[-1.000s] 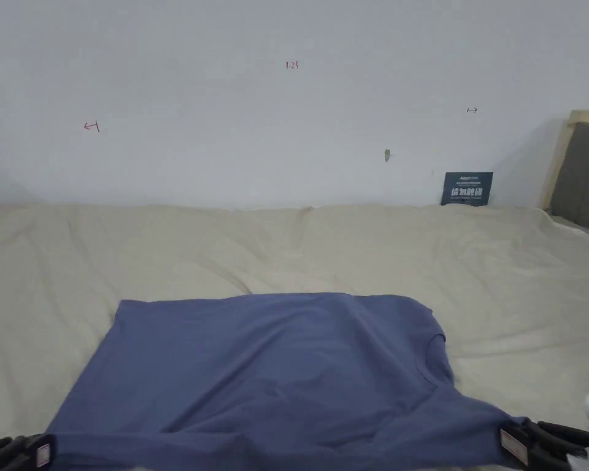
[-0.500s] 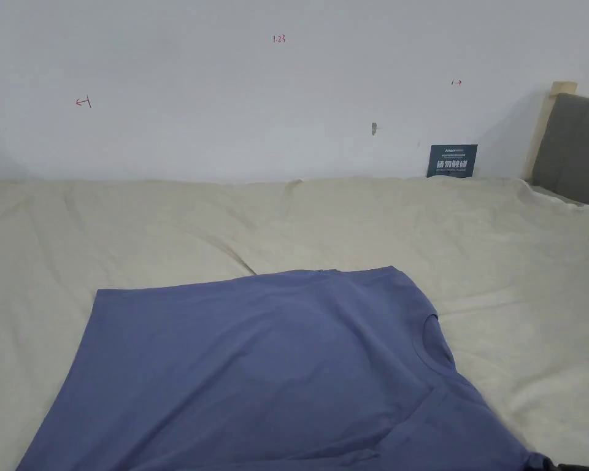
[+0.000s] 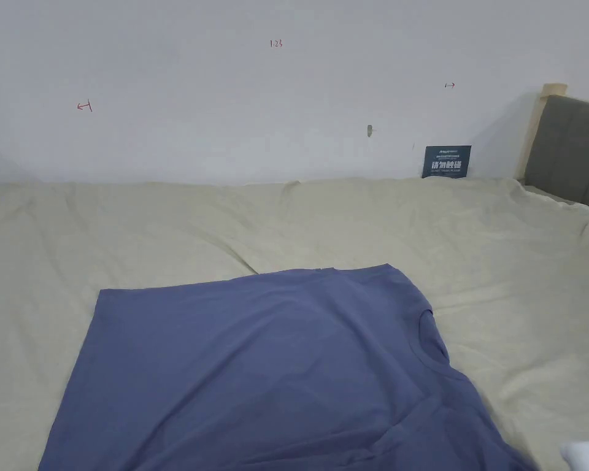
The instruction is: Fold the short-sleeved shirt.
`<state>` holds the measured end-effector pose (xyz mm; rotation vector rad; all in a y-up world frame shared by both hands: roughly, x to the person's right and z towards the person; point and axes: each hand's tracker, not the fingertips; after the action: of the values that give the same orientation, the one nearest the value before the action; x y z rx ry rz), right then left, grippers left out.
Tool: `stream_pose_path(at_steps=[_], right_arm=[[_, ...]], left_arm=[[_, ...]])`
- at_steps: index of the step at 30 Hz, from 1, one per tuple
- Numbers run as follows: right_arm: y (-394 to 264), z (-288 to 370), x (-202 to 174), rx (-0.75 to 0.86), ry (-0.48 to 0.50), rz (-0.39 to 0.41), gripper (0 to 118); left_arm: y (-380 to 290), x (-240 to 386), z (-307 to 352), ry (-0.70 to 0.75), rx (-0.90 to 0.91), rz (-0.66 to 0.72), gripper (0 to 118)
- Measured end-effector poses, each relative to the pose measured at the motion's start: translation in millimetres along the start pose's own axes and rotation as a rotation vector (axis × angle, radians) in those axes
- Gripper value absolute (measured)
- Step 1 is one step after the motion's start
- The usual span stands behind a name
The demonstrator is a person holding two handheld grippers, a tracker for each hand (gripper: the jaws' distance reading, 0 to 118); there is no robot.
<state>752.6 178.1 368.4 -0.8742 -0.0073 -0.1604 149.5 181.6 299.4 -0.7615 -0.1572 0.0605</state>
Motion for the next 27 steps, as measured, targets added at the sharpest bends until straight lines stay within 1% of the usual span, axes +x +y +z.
stream_pose_path(at_steps=[1, 3, 7, 8, 9, 10, 11, 12, 13, 14, 15, 16, 17, 18, 19, 20, 22, 23, 24, 25, 26, 27], right_arm=[[4.0, 10.6, -3.8, 0.032, -0.002, 0.002, 73], [11.2, 34.0, -15.3, 0.122, 0.017, 0.017, 73], [28.1, 68.2, -49.7, 0.309, 0.130, -0.002, 75], [29.7, 71.8, -56.0, 0.339, 0.147, -0.014, 74], [31.2, 73.8, -63.2, 0.364, 0.186, -0.031, 68], [31.3, 75.4, -70.6, 0.401, 0.209, -0.036, 50], [30.7, 76.6, -77.7, 0.441, 0.198, -0.032, 0], [30.2, 77.9, -85.0, 0.485, 0.162, -0.013, 0], [32.4, 79.6, -90.6, 0.495, 0.123, -0.021, 0], [35.5, 81.3, -93.1, 0.504, 0.117, -0.006, 0], [38.8, 77.9, -102.9, 0.469, 0.184, 0.000, 0], [42.1, 76.7, -105.4, 0.445, 0.228, 0.000, 0], [43.7, 76.5, -109.0, 0.435, 0.226, 0.003, 0], [44.9, 76.9, -113.4, 0.432, 0.218, 0.008, 0], [38.8, 68.2, -113.4, 0.426, 0.217, 0.019, 0], [38.9, 67.5, -115.1, 0.420, 0.222, 0.025, 0], [36.0, 61.9, -116.5, 0.405, 0.236, 0.036, 0], [34.3, 59.0, -115.9, 0.398, 0.239, 0.036, 0], [34.0, 57.0, -115.8, 0.386, 0.247, 0.034, 0], [34.1, 54.9, -115.0, 0.367, 0.261, 0.031, 0], [34.0, 53.5, -114.5, 0.354, 0.267, 0.030, 0], [32.9, 52.0, -115.2, 0.345, 0.267, 0.032, 0]], left_arm=[[1.7, 0.2, 10.7, -0.034, 0.020, 0.006, 116], [5.6, 2.6, 23.3, -0.025, 0.026, 0.016, 116], [8.6, 13.7, 48.2, -0.022, 0.120, 0.033, 116], [8.5, 15.3, 51.7, -0.036, 0.138, 0.048, 115], [7.5, 18.2, 57.4, -0.048, 0.164, 0.063, 110], [6.2, 20.9, 63.4, -0.060, 0.195, 0.072, 97], [5.0, 22.7, 68.1, -0.071, 0.225, 0.073, 60], [5.3, 21.7, 68.7, -0.077, 0.247, 0.074, 18], [4.5, 23.3, 70.2, -0.060, 0.241, 0.064, 0], [4.2, 25.4, 69.1, -0.028, 0.242, 0.059, 0], [1.7, 26.6, 71.9, 0.008, 0.268, 0.047, 0], [2.1, 16.6, 66.8, -0.018, 0.247, 0.063, 0], [2.4, 13.2, 64.4, -0.024, 0.240, 0.082, 0], [1.7, 12.6, 60.7, 0.010, 0.232, 0.090, 0], [1.6, 11.7, 55.6, 0.061, 0.214, 0.077, 0], [4.3, 3.2, 46.3, 0.070, 0.180, 0.063, 0], [3.8, -7.0, 24.1, -0.043, 0.079, 0.079, 0], [2.0, -9.7, 15.4, -0.044, 0.054, 0.093, 2], [0.2, -12.6, 7.6, -0.062, 0.035, 0.109, 19], [-2.9, -14.9, -0.7, -0.065, 0.023, 0.118, 56], [-4.5, -15.9, -7.8, -0.060, 0.024, 0.114, 110], [-7.9, -16.0, -16.9, -0.058, -0.016, 0.111, 117]])
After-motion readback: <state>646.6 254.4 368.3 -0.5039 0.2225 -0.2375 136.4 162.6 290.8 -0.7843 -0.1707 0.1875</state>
